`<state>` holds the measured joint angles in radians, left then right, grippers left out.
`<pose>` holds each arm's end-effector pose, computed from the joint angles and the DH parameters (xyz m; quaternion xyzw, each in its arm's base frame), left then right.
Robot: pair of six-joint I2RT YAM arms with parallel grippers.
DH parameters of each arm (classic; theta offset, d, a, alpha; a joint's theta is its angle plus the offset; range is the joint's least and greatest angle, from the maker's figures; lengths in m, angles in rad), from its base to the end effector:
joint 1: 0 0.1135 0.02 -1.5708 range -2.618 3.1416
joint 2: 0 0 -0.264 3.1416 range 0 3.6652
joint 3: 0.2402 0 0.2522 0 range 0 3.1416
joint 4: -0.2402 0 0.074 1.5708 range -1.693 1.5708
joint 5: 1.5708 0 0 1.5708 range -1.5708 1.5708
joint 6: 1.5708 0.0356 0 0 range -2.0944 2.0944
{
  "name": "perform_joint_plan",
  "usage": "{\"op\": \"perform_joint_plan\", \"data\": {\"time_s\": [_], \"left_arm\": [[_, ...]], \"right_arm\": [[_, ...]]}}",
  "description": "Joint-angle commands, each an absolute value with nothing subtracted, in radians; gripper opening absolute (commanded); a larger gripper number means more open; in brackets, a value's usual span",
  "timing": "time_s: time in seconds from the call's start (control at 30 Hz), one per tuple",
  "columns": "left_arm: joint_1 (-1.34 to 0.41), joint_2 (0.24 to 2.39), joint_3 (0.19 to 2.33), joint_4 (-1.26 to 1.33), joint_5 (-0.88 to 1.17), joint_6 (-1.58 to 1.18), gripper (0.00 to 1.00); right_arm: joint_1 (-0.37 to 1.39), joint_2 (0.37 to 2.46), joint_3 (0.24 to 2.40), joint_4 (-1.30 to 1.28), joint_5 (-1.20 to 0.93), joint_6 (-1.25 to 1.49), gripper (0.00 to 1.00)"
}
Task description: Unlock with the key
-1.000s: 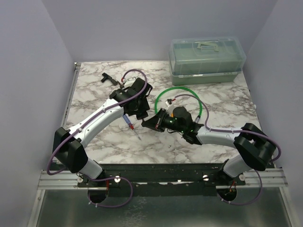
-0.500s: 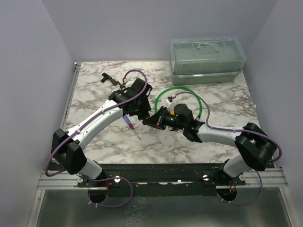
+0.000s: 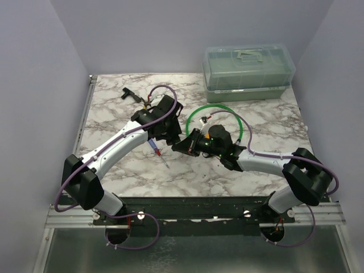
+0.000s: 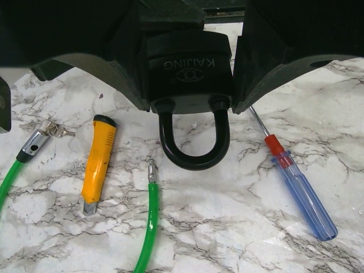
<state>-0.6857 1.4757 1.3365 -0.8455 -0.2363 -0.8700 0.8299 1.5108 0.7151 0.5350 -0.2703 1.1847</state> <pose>0.2421 -0.1873 0.3113 -0.1214 0.9435 -0.1209 0.2836 0.2111 0.2448 0.2161 0.0579 0.7879 0.5674 0.2321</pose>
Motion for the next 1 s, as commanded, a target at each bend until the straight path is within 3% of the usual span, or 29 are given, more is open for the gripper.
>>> {"op": "perform_joint_plan", "data": {"time_s": [0.0,0.5,0.97], "left_arm": [[-0.700,1.422,1.301,-0.808,-0.120,-0.857,0.00],[-0.724,1.367,1.216,-0.684,0.020,-0.828,0.00],[-0.734,1.343,1.131,-0.556,-0.013,-0.899,0.00]], "right_arm": [[0.811,1.482,0.709,0.529,-0.178,1.152,0.00],[0.798,1.454,0.711,0.489,-0.110,1.041,0.00],[0.775,1.403,0.643,0.486,-0.100,1.020,0.00]]}}
